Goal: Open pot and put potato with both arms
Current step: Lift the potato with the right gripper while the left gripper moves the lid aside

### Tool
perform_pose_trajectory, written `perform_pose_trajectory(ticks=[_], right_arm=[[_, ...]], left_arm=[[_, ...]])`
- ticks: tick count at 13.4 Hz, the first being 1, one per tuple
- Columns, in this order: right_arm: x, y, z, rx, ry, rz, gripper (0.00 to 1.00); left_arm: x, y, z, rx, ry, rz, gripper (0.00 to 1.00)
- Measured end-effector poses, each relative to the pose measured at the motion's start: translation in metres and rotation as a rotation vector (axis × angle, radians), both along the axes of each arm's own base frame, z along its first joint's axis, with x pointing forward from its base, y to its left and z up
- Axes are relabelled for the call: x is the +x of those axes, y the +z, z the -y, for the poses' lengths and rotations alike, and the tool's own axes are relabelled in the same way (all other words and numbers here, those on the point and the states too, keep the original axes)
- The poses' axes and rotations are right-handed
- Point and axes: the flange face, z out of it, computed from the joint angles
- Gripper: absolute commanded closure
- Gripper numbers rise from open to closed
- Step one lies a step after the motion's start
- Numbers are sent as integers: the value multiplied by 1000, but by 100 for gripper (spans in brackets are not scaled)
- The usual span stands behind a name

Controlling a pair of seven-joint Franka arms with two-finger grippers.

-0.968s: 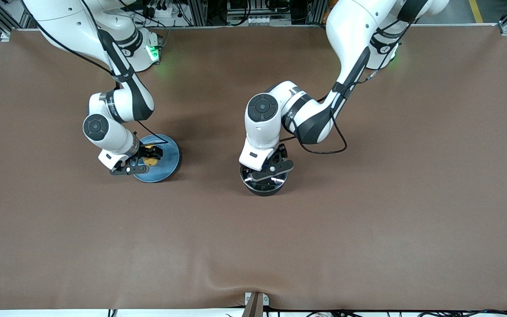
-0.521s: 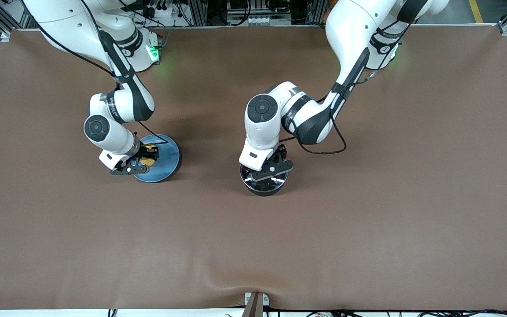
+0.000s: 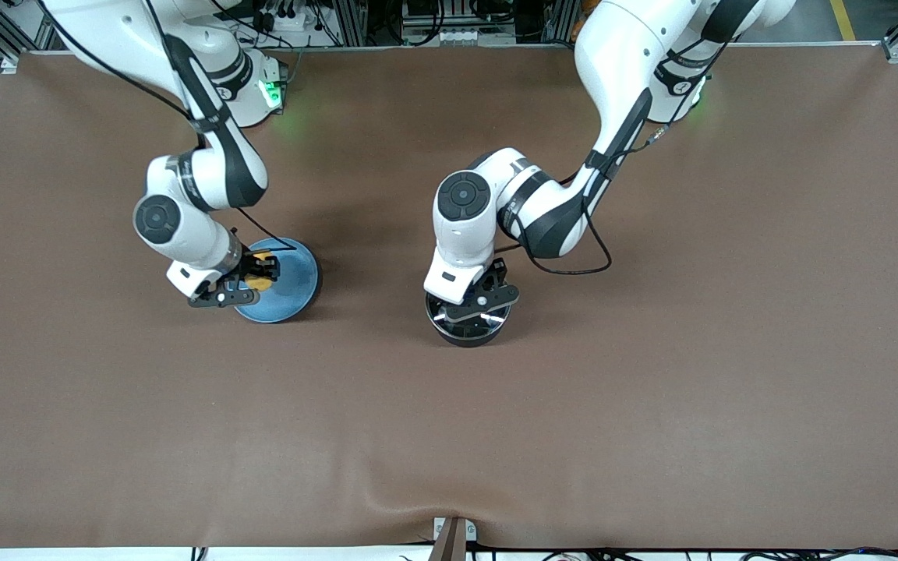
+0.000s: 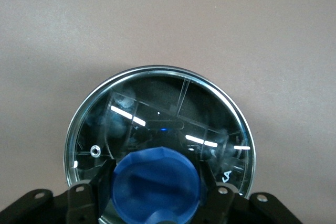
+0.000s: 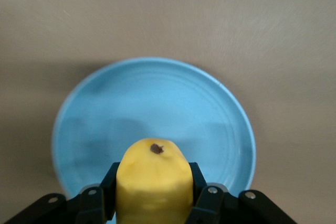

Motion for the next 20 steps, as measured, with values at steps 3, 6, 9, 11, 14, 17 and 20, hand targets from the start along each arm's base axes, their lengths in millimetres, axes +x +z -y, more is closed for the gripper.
perform_pose_trajectory(ticks=[3,6,9,11,14,17,20], right_arm=[[6,68,-1,25,3,41,100],[13,132,-3,43,11,58,100],[29,185,2,56,3,87,100],[38,217,12,59,-10,85,100],[42,254,24,60,-22,74,100],[42,257,9,56,-21,83,100],[38,262,-64,44,-27,98,100]], left_arm=[[0,1,0,-1,0,1,100],[6,20,0,-14,7,19,100],[21,83,-21,-29,39,57,100],[36,128,-57,-12,22,63,100],[62,178,-127,25,-19,51,100],[82,194,-191,65,-64,6,100],[102,193,-252,86,-130,-32,100]])
